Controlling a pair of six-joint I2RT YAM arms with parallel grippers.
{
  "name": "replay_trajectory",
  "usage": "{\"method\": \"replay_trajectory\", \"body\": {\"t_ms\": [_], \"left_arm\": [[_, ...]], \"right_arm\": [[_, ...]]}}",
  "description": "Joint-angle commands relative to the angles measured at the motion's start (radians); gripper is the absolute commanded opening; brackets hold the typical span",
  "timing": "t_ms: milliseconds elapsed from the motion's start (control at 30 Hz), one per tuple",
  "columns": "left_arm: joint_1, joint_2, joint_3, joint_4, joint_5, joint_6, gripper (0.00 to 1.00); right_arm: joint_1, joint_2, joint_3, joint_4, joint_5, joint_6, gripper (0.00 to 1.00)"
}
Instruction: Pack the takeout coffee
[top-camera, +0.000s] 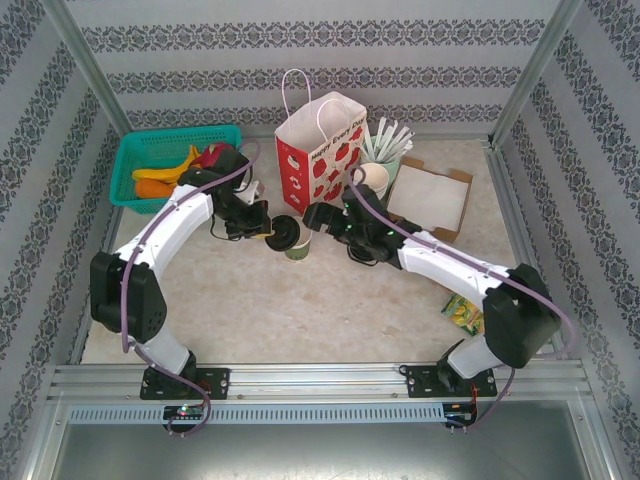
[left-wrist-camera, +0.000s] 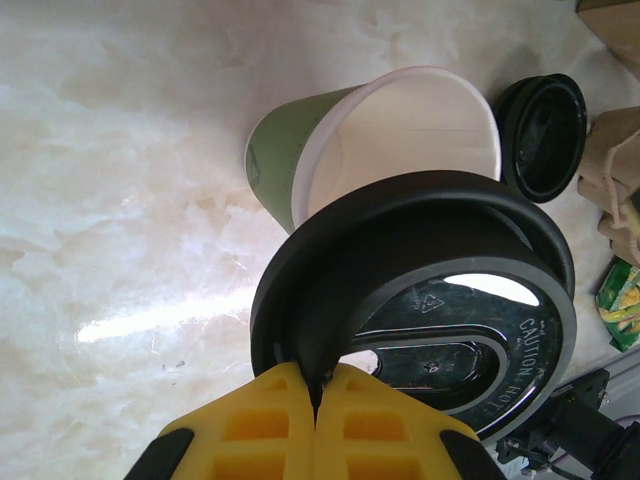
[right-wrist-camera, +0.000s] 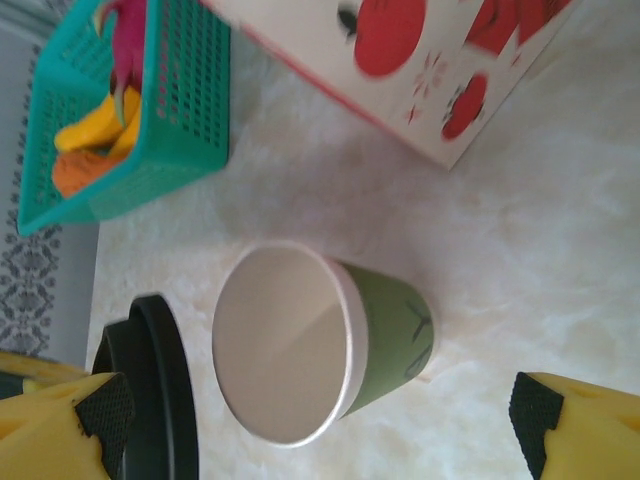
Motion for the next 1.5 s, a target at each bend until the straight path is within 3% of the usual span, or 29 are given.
{"method": "replay_trajectory", "body": {"t_ms": [0,167,400,1100,1467], "left_arm": [[0.004,0.027,0.057,-0.034,0.001,-0.003,0.00],[0.002,0.078,0.105,-0.056,0.023,0.005,0.00],[-0.019,0.125,0.173,-0.112,-0.033,0.024,0.00],[-0.048,0.189,0.244,-0.159,-0.096,0.056,0.00],[-0.055,0.220,0.236,-0.116,-0.055,0.058,0.00]], "right_arm": [[0.004,0.032,0.015,0.116,-0.048,0.078,0.98],[0.003,0.103,0.030,0.183,-0.116,0.098,0.98],[-0.006,0.182,0.041,0.296,-0.204,0.139,0.98],[-0.013,0.194,0.030,0.285,-0.214,0.138,0.98],[-0.010,0.200,0.036,0.292,-0.231,0.135,0.98]]}}
